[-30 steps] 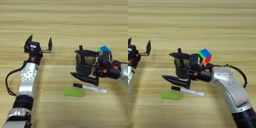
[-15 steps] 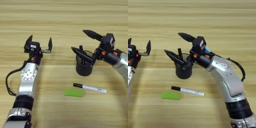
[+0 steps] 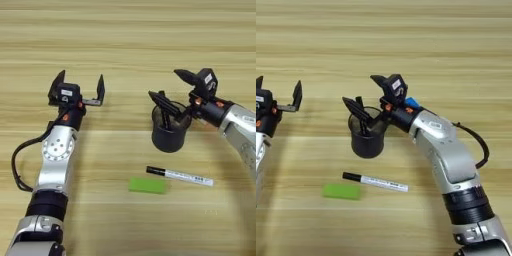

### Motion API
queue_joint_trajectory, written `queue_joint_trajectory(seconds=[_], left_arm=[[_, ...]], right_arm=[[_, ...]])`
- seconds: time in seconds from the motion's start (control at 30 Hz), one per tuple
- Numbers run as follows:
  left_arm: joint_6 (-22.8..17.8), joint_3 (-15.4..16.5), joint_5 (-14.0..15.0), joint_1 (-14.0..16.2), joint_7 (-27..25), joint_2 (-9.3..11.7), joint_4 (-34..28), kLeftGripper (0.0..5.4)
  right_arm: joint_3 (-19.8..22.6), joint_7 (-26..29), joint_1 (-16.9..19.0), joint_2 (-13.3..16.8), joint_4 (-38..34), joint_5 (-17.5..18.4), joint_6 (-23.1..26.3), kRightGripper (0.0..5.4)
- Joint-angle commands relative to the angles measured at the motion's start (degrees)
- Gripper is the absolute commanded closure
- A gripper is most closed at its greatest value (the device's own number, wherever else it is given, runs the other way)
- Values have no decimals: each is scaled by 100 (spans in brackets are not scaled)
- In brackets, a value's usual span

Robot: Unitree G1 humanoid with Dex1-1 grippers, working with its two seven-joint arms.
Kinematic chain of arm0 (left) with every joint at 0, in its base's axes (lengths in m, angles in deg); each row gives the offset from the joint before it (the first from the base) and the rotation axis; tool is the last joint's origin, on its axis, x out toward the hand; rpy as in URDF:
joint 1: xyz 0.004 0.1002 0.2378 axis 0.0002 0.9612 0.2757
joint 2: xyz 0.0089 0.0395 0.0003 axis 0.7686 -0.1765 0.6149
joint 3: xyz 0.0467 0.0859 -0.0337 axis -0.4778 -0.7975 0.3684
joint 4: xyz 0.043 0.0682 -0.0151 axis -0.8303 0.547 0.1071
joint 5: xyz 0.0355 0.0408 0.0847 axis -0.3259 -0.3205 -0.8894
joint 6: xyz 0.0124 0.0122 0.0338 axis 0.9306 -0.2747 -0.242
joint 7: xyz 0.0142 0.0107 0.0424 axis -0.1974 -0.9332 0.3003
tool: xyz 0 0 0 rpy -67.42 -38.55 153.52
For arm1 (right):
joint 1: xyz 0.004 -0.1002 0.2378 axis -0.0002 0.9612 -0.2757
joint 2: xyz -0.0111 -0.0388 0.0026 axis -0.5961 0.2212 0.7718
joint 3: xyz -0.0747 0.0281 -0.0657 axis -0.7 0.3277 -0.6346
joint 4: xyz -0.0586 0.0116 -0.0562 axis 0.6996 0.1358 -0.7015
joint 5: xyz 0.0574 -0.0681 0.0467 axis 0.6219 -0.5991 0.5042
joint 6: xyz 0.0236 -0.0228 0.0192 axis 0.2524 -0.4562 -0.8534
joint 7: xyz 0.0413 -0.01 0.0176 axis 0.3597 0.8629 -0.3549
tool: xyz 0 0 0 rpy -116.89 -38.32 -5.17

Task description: Move the objects on the table

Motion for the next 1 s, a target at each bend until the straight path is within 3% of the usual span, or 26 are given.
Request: queue_joint_trajectory(seconds=[0.03, 0.27, 1.0], left_arm=[[60, -25, -67, -53, 36, -29, 13, 0], [61, -25, -68, -49, 37, -30, 5, 0], [65, -44, -78, -55, 57, -39, 8, 0]], right_arm=[[-50, -96, -131, -55, 226, -168, 190, 1], [-97, -161, -189, -91, 409, -355, 377, 27], [-111, -54, -149, -117, 381, -486, 439, 319]])
